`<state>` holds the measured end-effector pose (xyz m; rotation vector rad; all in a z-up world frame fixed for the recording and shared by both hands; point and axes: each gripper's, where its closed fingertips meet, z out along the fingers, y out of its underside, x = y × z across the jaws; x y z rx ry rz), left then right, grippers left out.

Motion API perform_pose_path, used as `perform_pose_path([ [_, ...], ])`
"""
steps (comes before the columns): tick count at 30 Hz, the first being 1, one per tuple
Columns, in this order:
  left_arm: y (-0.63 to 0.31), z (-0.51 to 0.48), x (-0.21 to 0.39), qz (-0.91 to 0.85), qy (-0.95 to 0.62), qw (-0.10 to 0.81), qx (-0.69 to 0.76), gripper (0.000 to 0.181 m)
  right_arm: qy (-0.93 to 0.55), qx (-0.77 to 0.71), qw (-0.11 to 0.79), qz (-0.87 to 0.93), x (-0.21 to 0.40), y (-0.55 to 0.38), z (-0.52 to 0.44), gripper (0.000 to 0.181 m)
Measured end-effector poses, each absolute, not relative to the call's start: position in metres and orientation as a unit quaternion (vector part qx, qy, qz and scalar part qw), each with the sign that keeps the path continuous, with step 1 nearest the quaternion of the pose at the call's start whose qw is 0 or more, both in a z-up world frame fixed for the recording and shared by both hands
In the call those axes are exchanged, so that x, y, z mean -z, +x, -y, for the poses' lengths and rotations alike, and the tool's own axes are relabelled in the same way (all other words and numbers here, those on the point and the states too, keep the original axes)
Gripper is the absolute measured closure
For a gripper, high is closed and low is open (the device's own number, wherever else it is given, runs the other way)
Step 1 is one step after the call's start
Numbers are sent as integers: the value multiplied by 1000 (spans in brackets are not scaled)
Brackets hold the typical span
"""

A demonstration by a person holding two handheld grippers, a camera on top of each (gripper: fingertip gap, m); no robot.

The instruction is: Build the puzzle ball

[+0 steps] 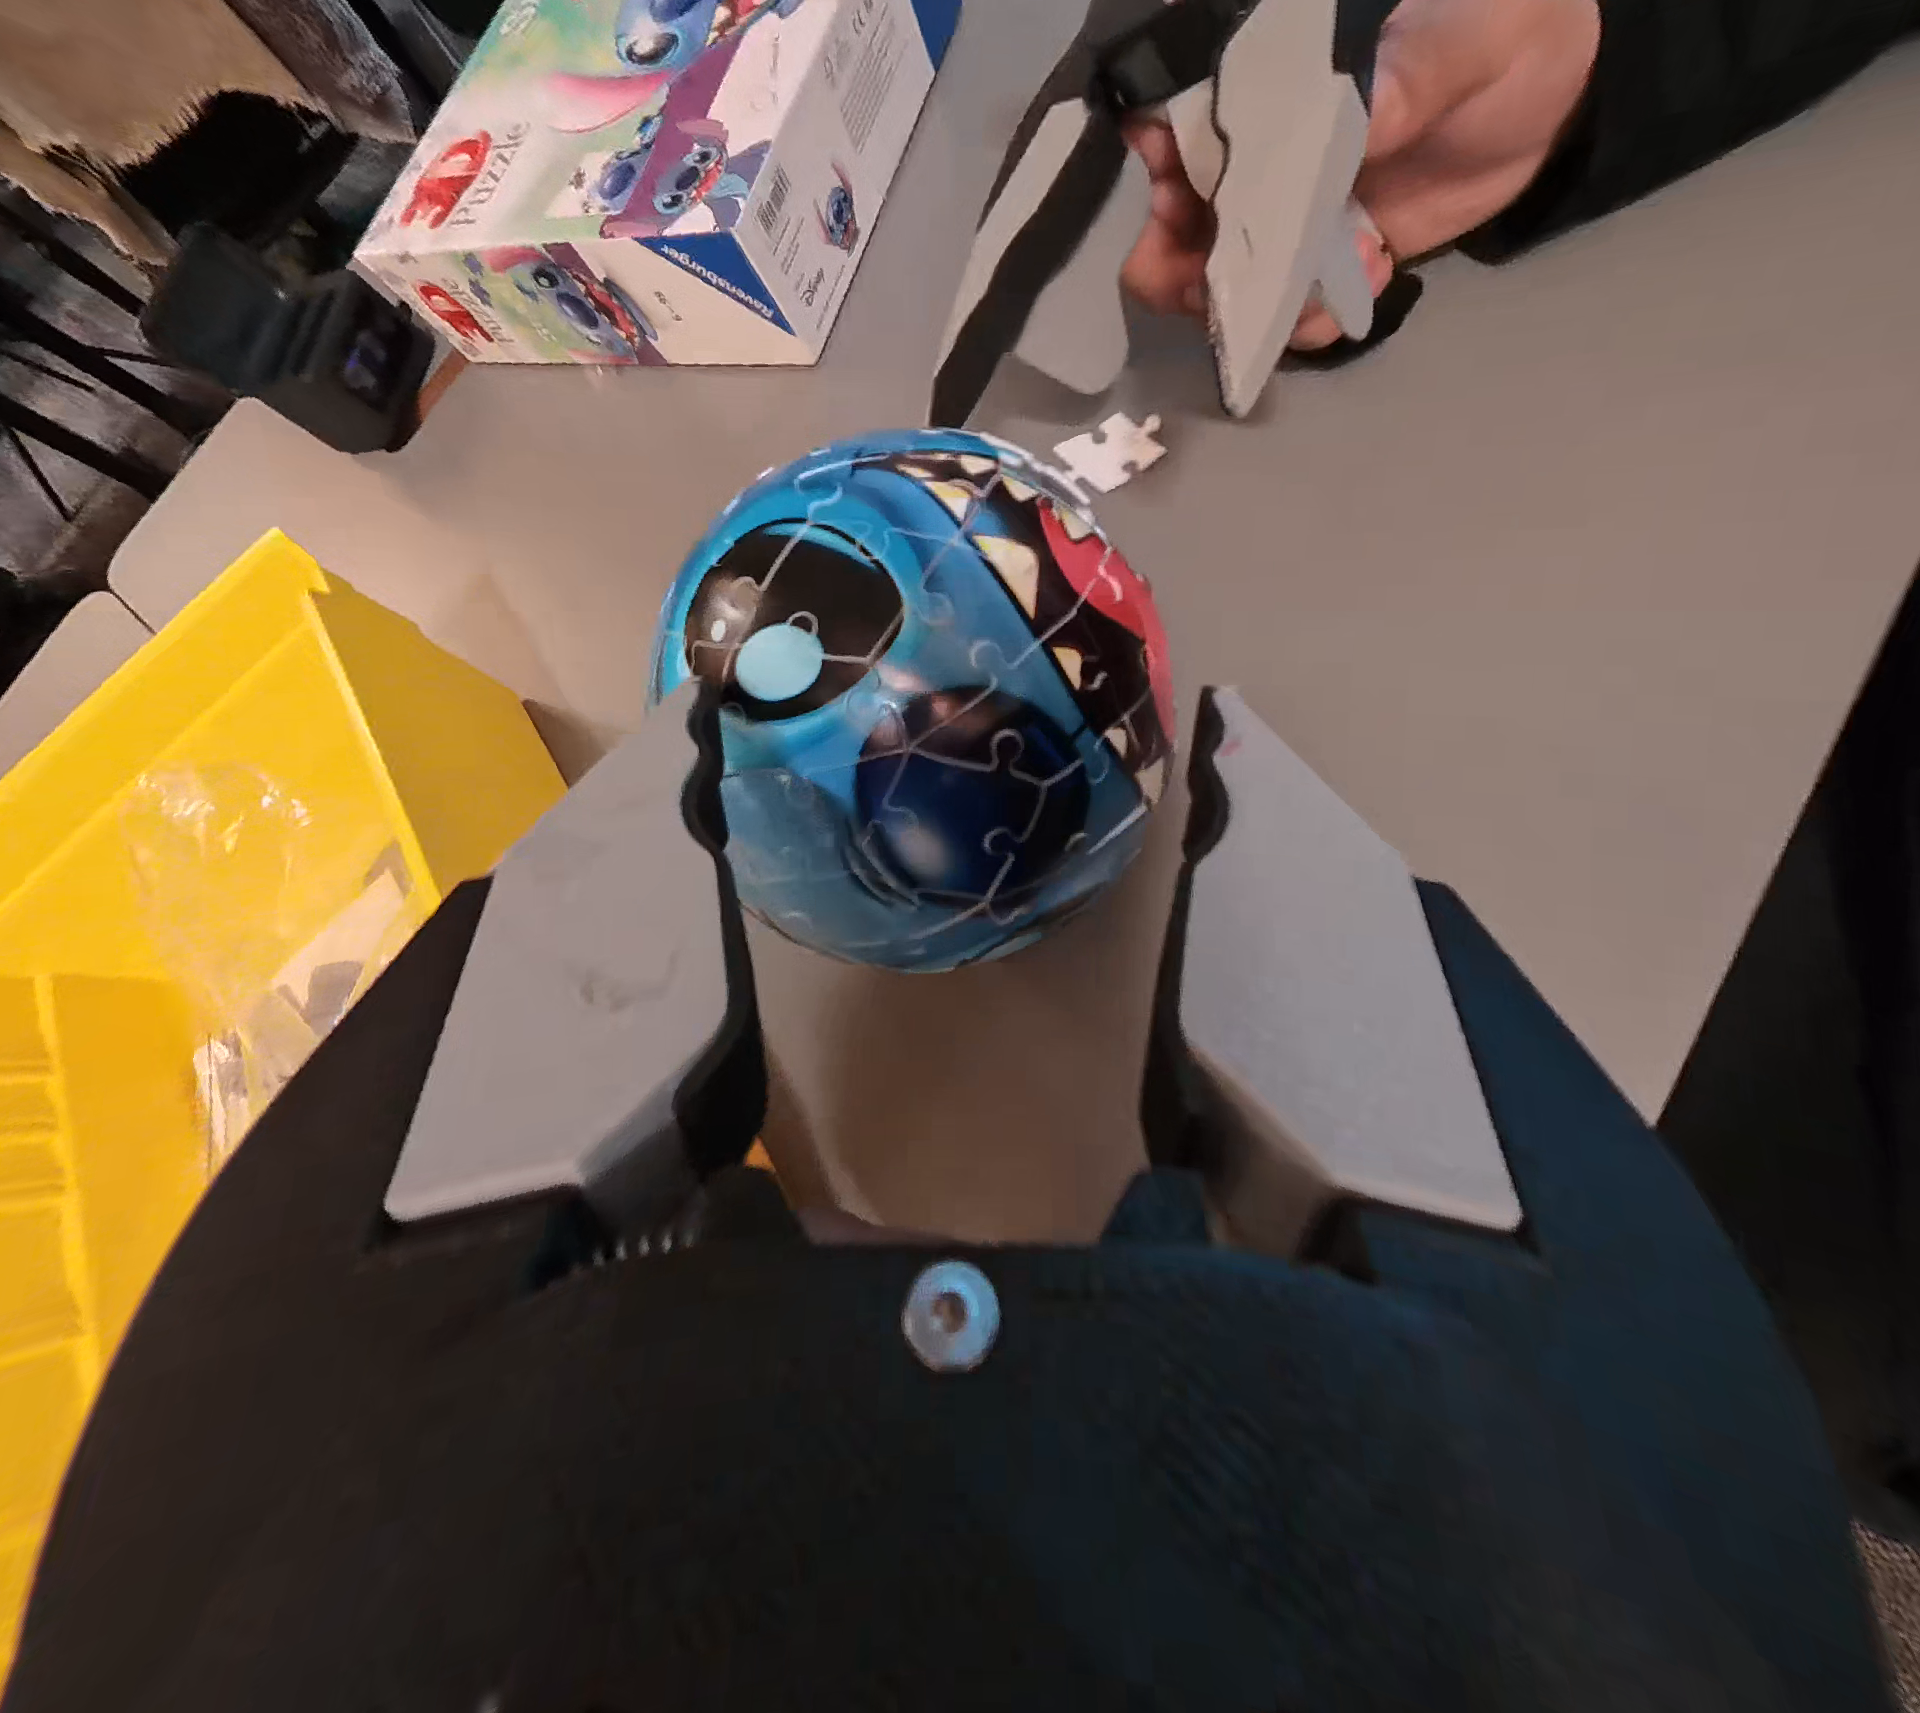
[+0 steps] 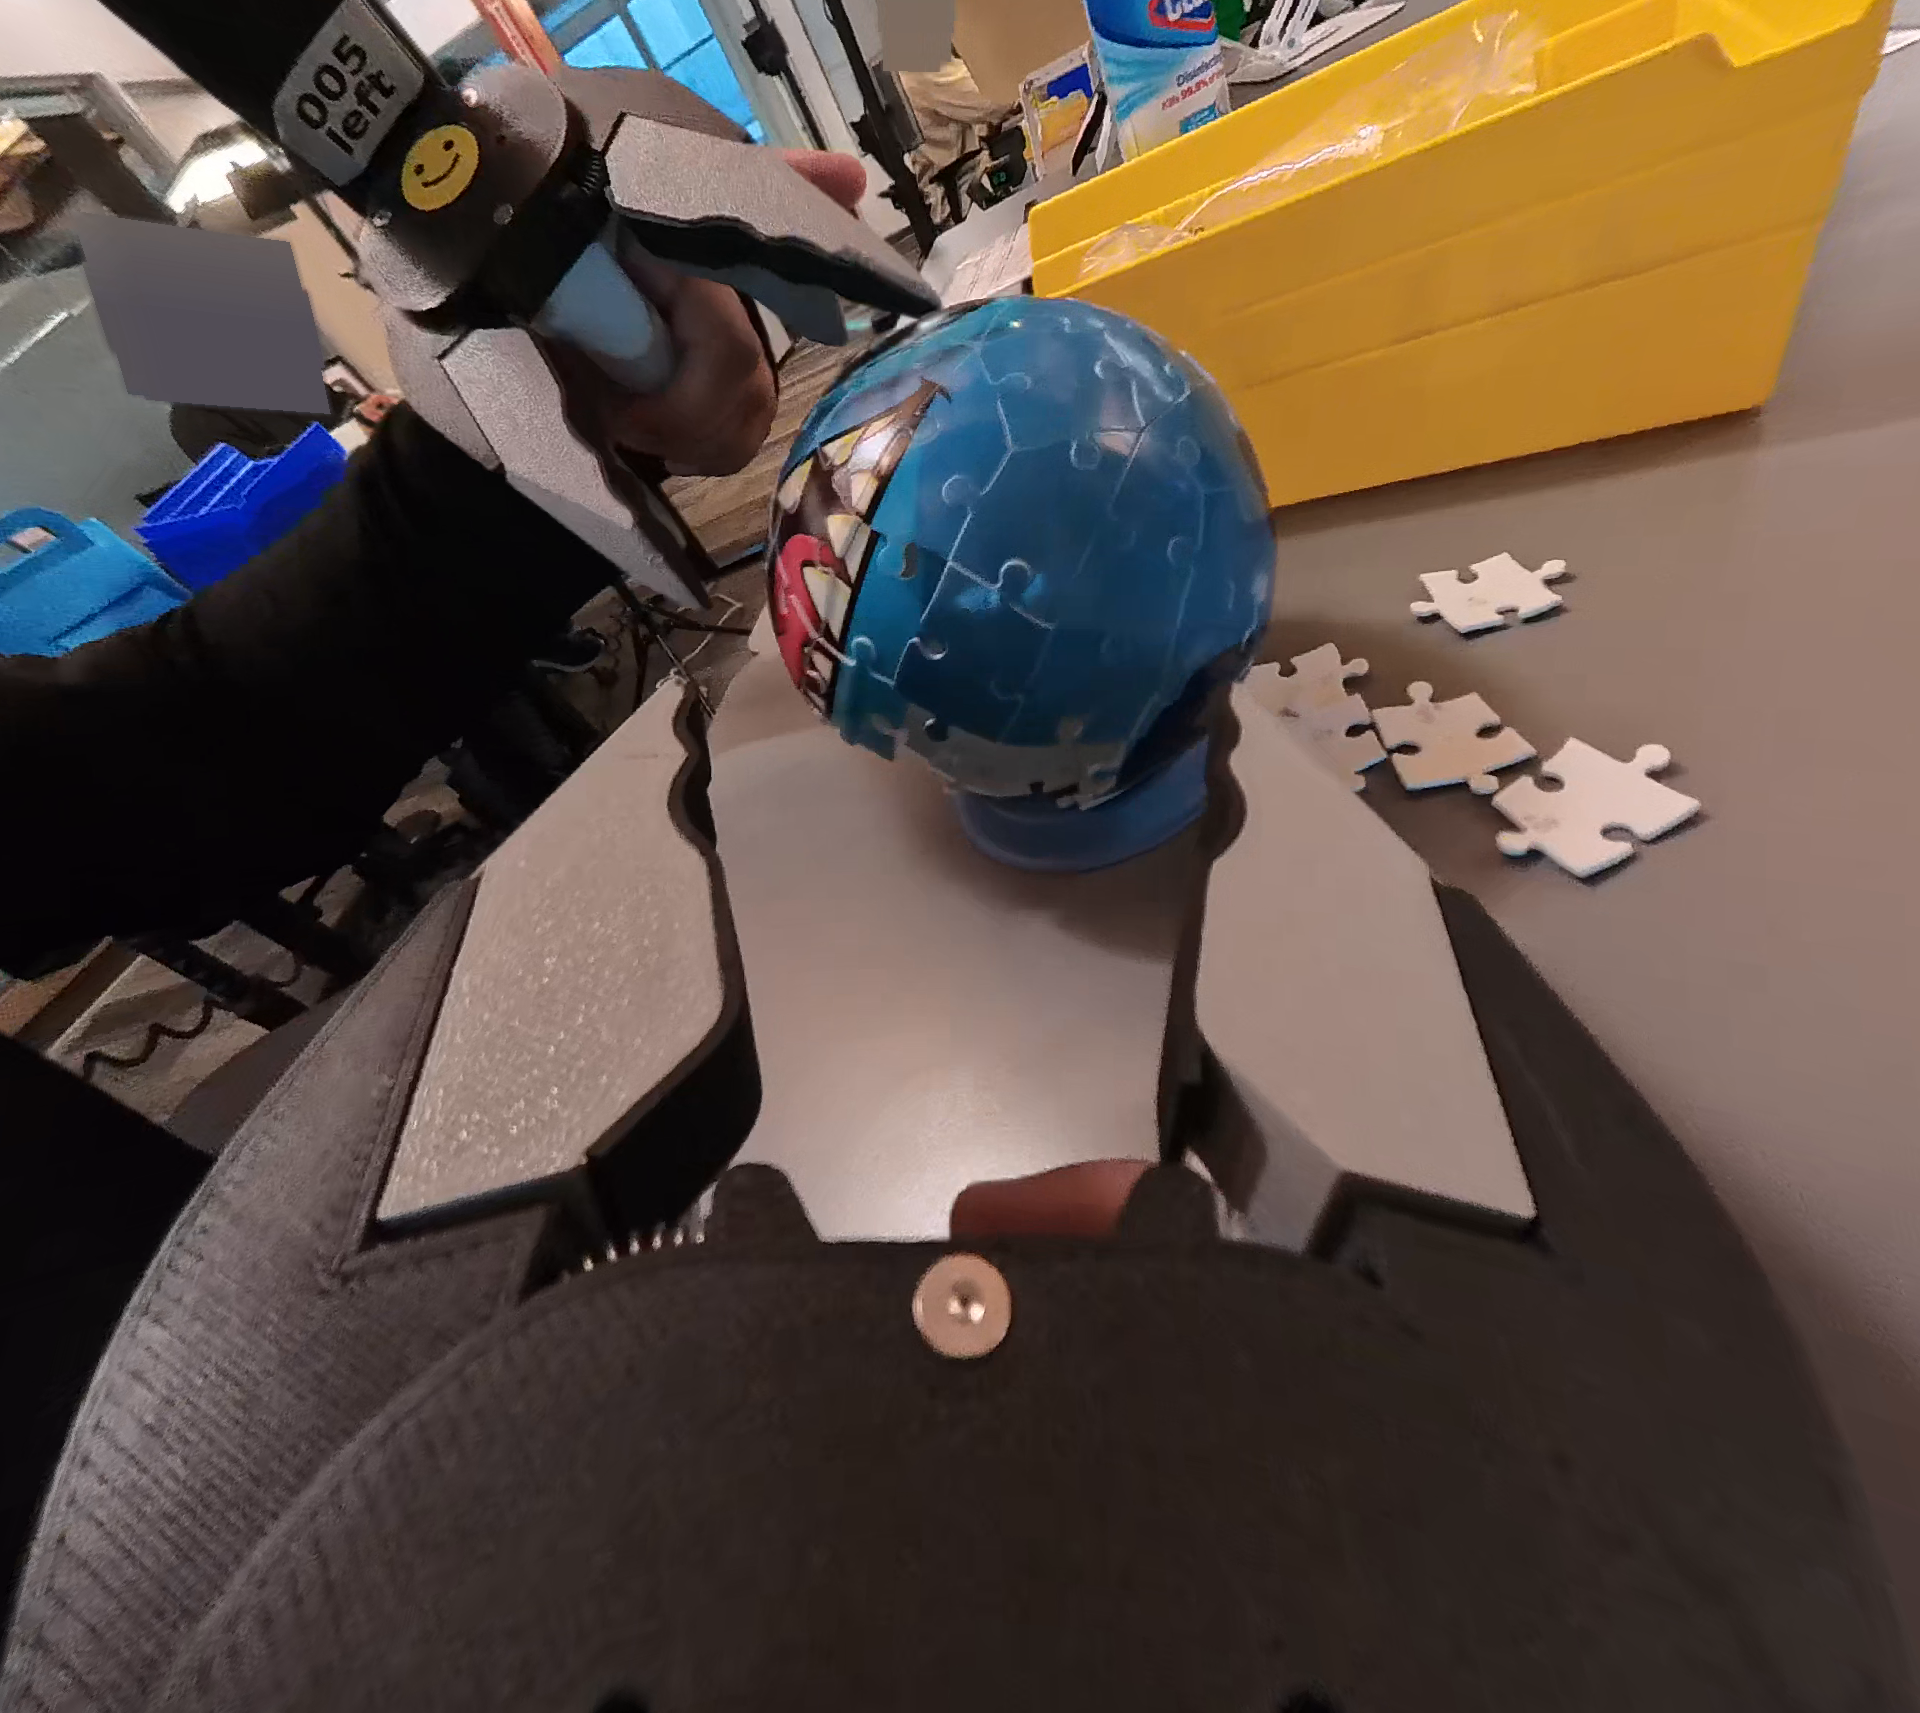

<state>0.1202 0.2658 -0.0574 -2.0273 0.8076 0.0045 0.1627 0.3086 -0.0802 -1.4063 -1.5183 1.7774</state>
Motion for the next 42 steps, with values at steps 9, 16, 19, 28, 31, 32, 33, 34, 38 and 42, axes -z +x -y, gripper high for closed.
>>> perform_pose_path([
  [9,102,-263,75,-295,-841,451,-30,86,-475,-651,196,559,72,147,-301,85],
  [16,102,-246,102,-261,-852,451,-40,70,-463,-663,210,549,45,150,-314,89],
  [19,105,-239,109,-249,-854,455,-33,70,-473,-661,221,539,31,159,-326,96],
  [28,121,-221,110,-240,-843,482,-7,80,-531,-625,106,562,41,172,-297,118],
  [31,124,-219,92,-239,-827,509,0,86,-549,-615,91,559,50,165,-287,120],
  [32,124,-220,85,-237,-821,519,3,86,-554,-614,87,555,52,162,-285,120],
  [33,124,-222,78,-235,-816,528,2,86,-557,-619,81,548,52,160,-284,120],
  [34,122,-224,71,-233,-811,536,-2,86,-560,-628,71,536,50,157,-283,120],
  [38,119,-235,56,-236,-800,552,-14,86,-574,-670,27,469,41,146,-282,124],
  [42,118,-246,59,-243,-801,547,-7,85,-591,-679,24,435,39,137,-287,125],
])
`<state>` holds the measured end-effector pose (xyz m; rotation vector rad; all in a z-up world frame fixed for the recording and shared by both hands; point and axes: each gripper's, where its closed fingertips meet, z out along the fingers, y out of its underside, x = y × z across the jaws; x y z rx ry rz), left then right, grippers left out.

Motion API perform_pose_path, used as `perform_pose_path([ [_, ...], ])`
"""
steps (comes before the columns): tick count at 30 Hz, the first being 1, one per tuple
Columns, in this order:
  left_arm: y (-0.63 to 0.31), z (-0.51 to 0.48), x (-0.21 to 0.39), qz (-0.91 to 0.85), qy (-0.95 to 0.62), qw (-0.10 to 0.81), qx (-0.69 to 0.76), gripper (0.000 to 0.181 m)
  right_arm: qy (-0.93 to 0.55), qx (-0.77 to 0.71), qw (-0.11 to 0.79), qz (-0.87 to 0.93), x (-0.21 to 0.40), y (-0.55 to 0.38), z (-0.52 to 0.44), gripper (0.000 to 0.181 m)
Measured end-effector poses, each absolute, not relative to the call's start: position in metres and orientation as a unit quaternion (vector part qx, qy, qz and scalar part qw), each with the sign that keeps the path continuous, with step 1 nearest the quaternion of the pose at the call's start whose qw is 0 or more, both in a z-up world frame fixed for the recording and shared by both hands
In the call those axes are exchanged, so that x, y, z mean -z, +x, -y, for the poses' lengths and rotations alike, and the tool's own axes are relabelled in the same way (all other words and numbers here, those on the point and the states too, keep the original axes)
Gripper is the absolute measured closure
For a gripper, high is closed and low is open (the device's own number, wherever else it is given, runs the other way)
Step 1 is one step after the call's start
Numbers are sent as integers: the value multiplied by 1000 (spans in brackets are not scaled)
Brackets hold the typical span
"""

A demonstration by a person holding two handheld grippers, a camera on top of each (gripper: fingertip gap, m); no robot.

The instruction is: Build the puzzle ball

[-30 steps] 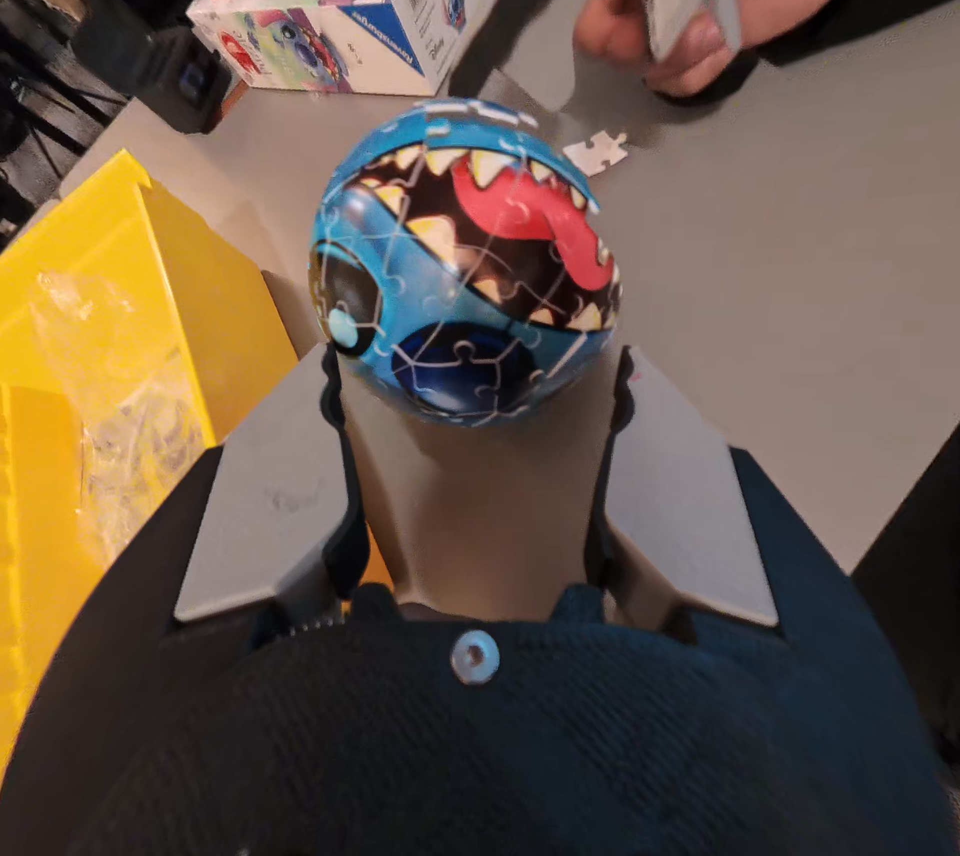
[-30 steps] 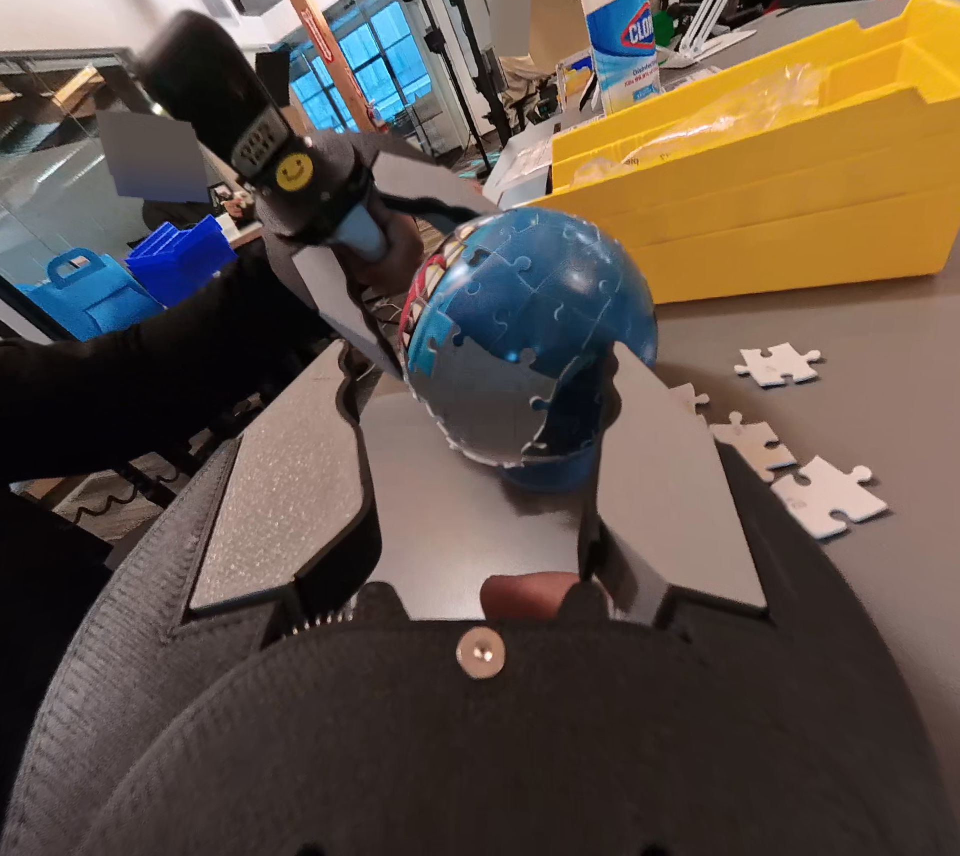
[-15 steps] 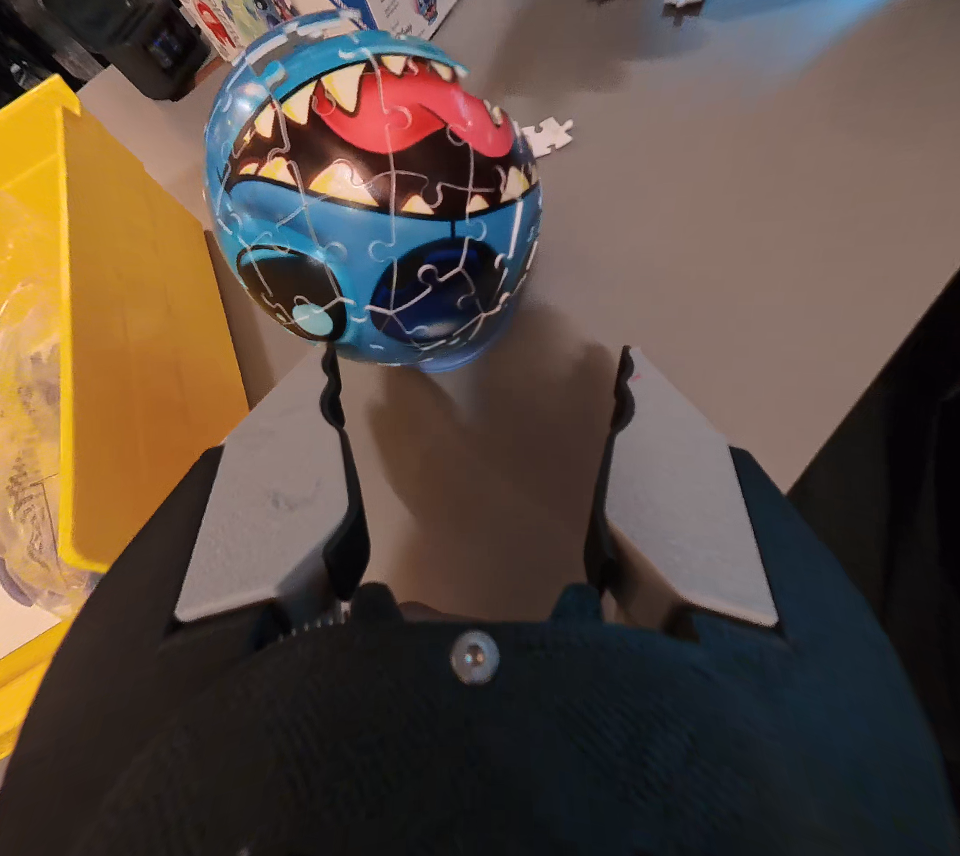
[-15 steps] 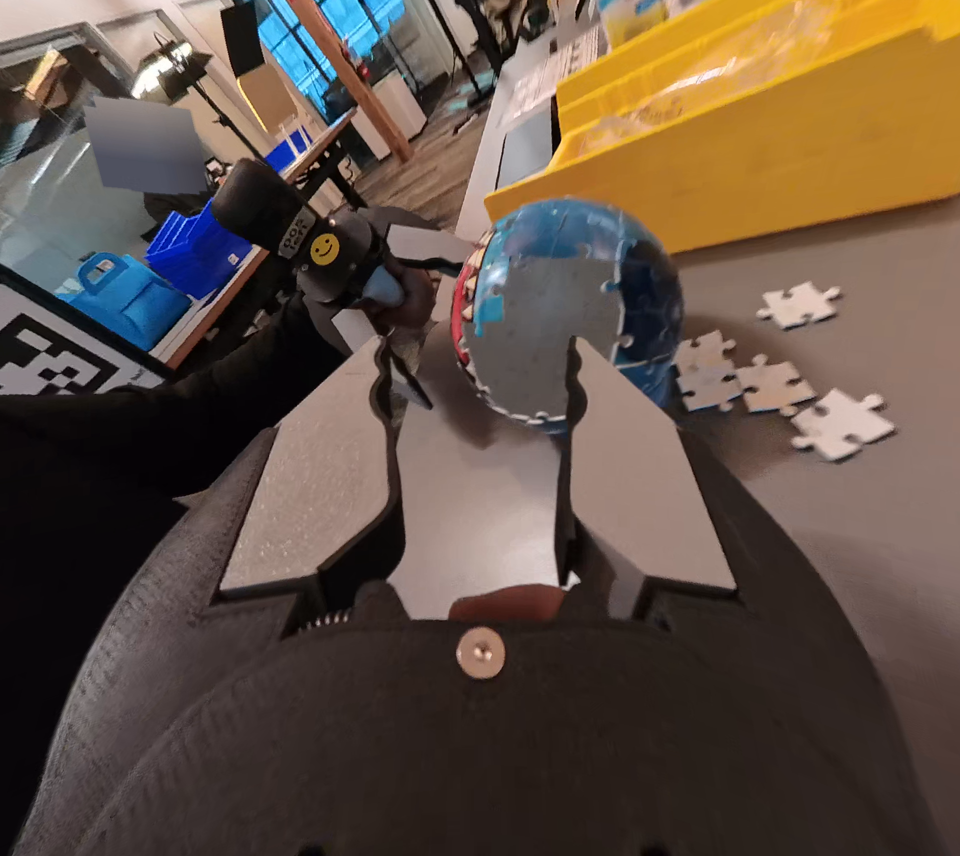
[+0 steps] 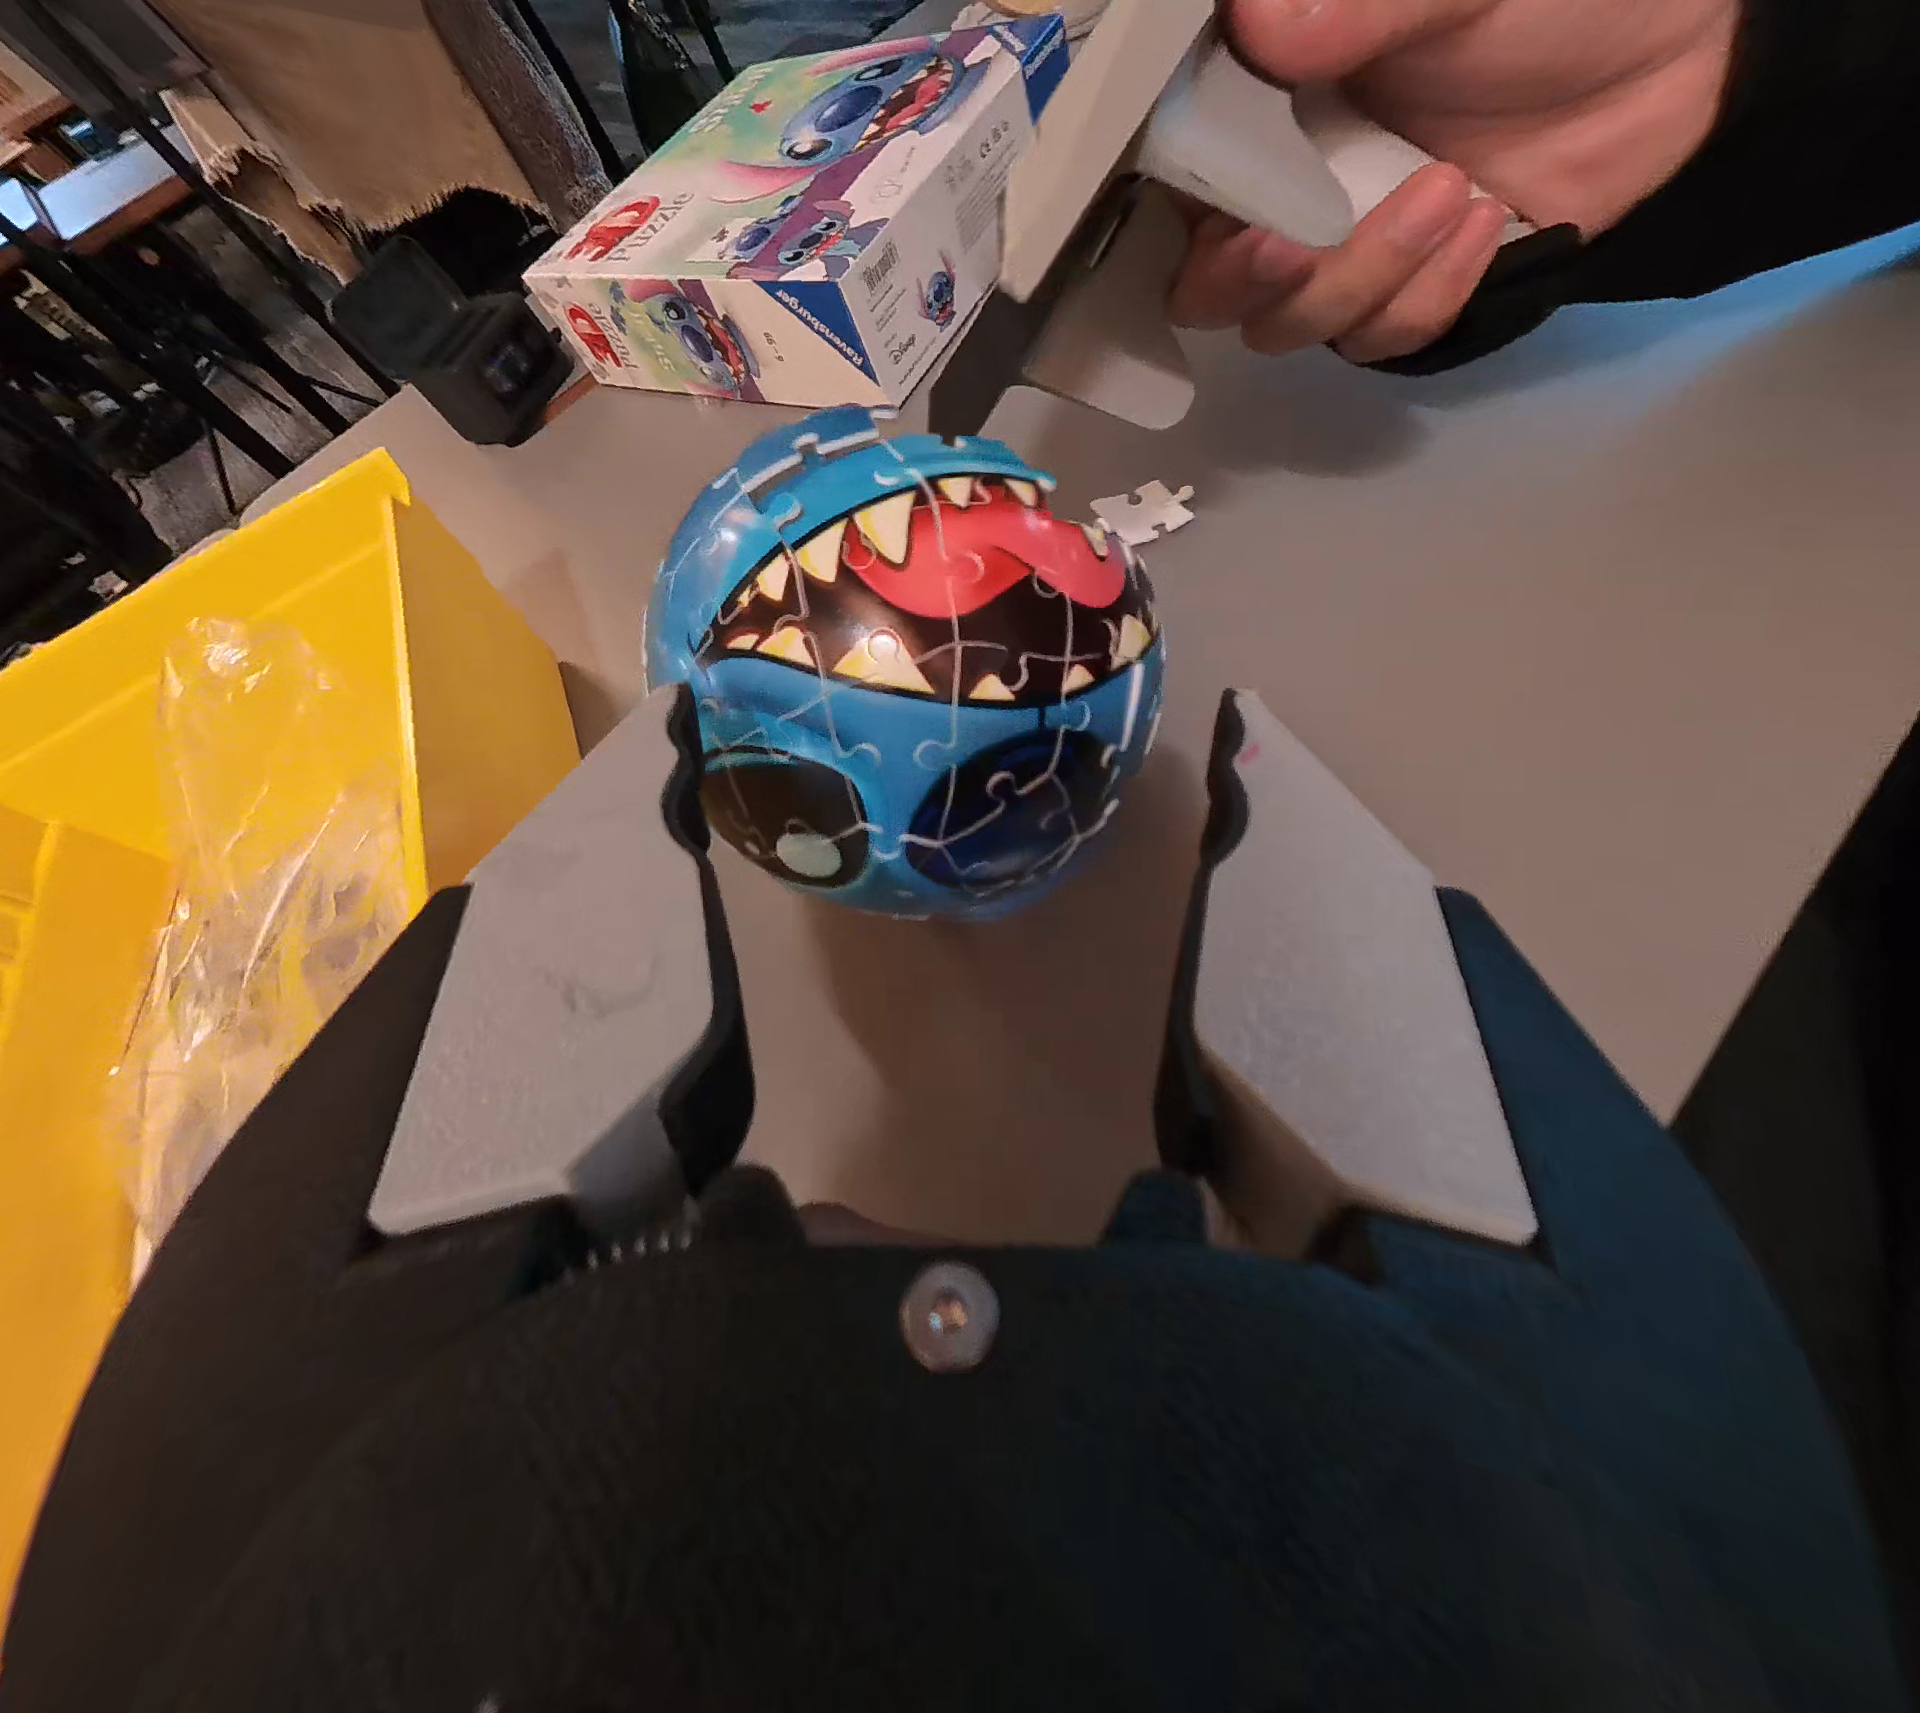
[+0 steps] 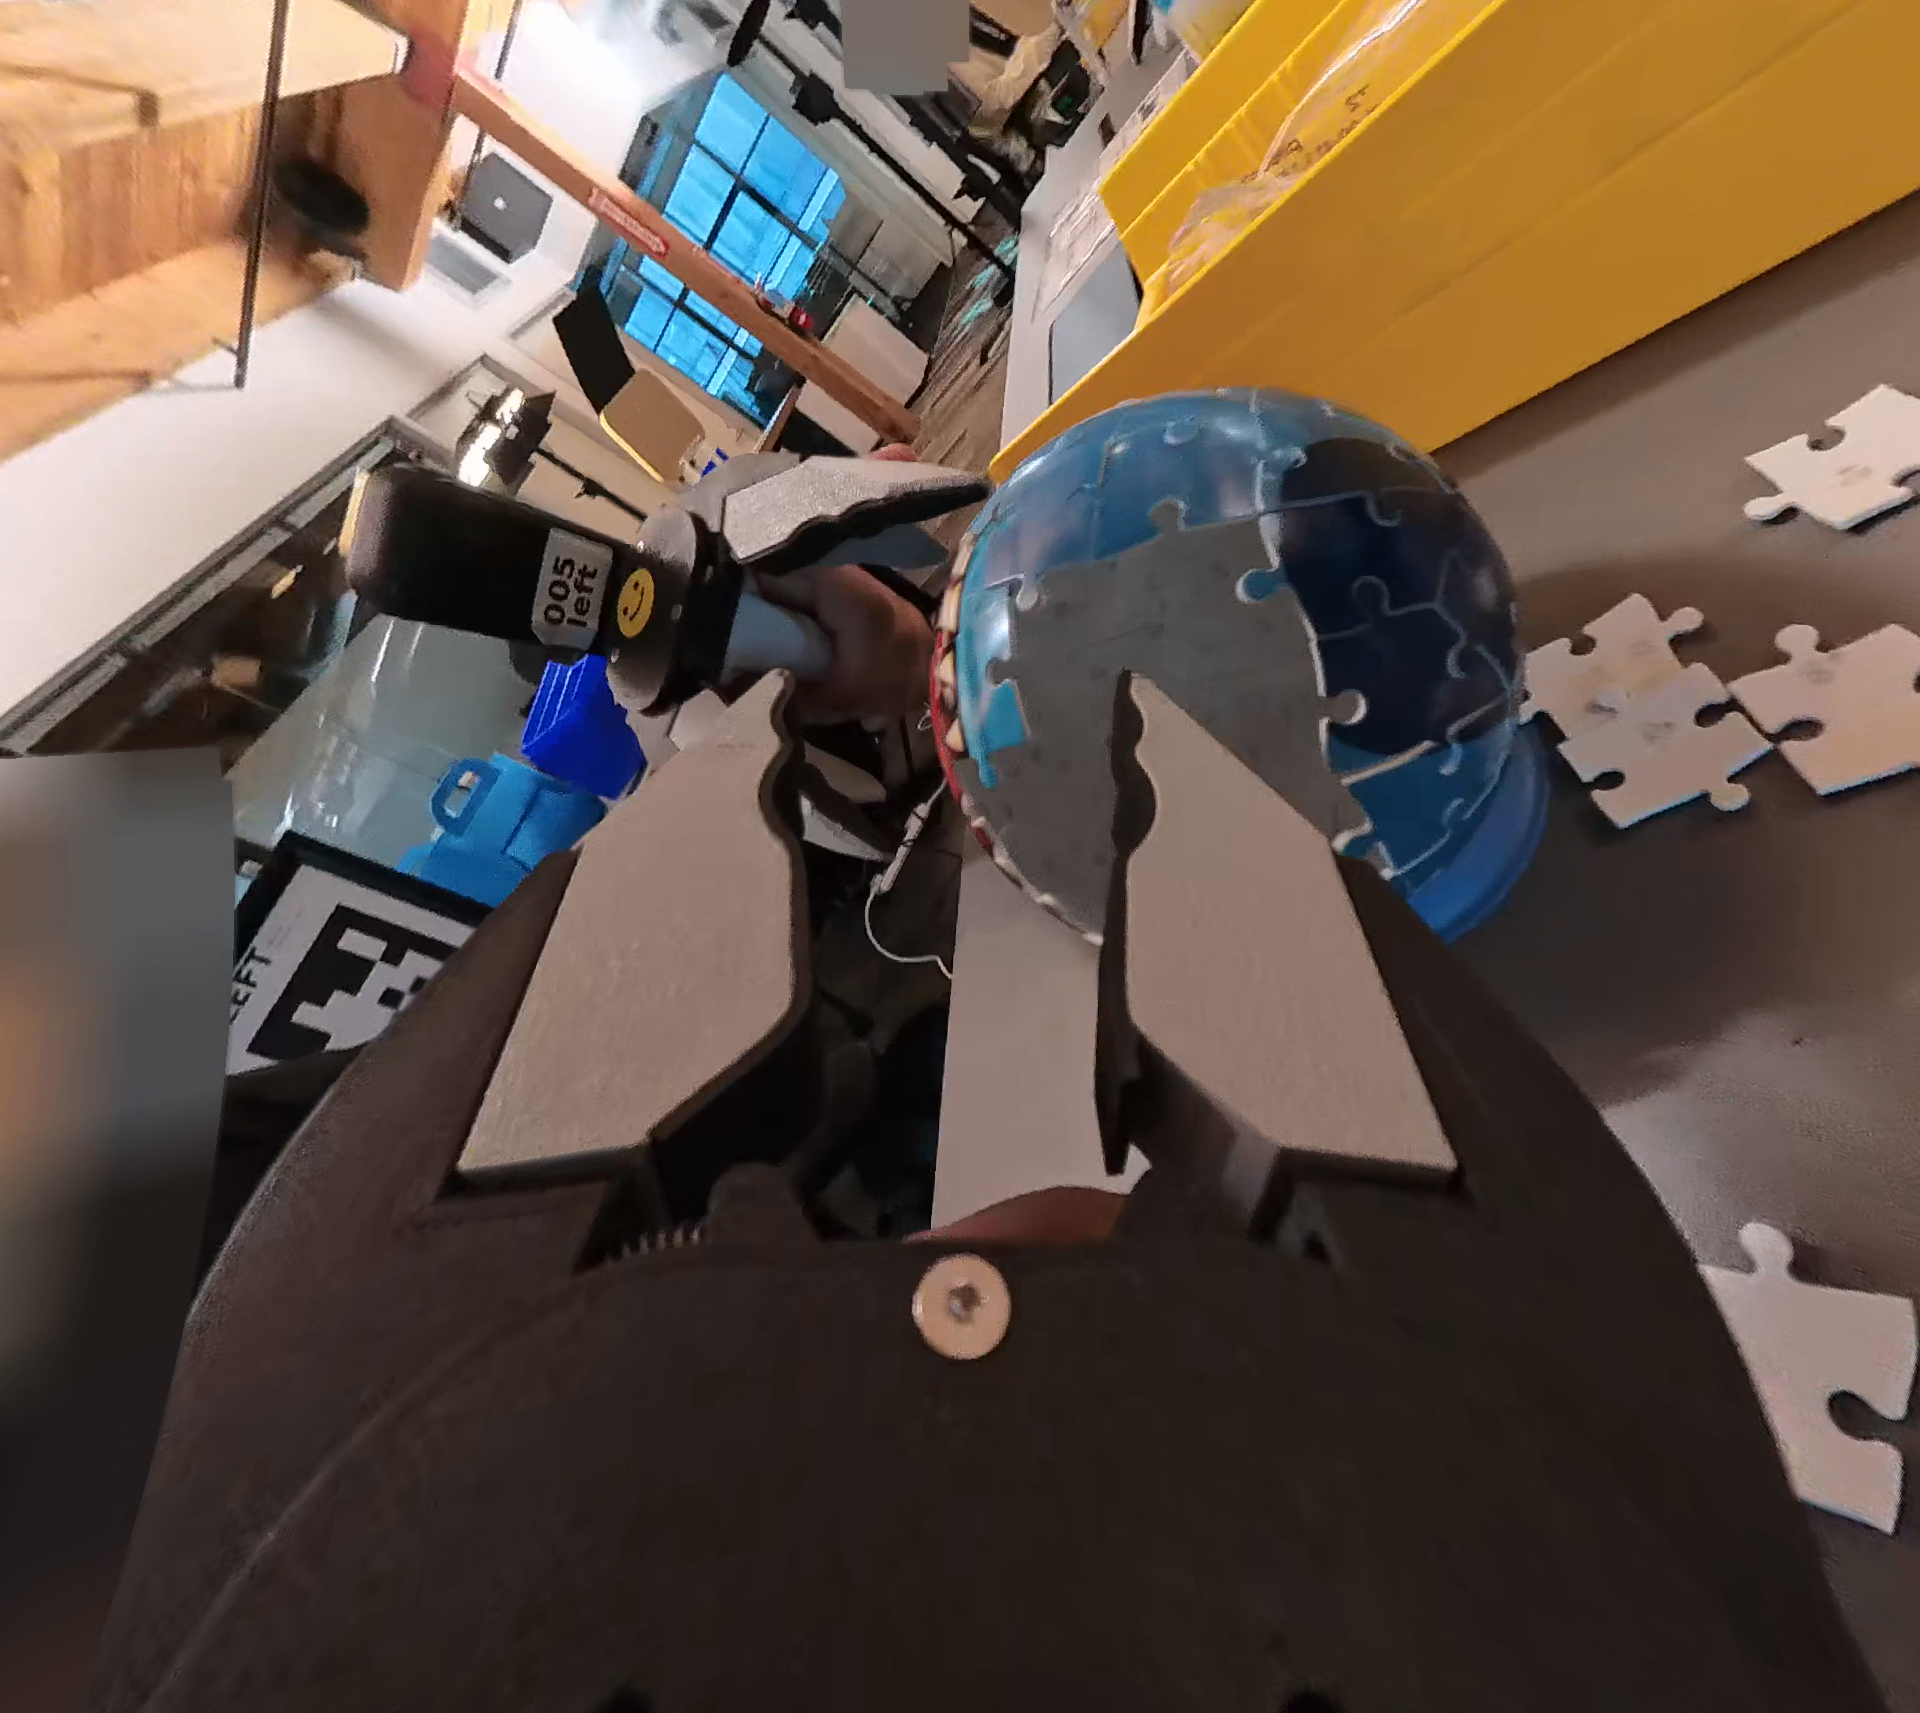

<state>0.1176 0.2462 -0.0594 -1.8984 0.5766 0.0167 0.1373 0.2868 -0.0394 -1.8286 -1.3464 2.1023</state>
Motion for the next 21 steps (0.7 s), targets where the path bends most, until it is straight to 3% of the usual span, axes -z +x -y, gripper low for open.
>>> perform_pose_path([
  [6,120,-255,63,-251,-800,545,-1,86,-601,-698,-6,390,40,127,-286,130],
  [11,119,-254,65,-252,-798,547,-5,86,-593,-729,-26,341,33,119,-285,151],
  [21,122,-252,68,-249,-797,551,-4,79,-605,-735,-18,307,36,107,-286,167],
])
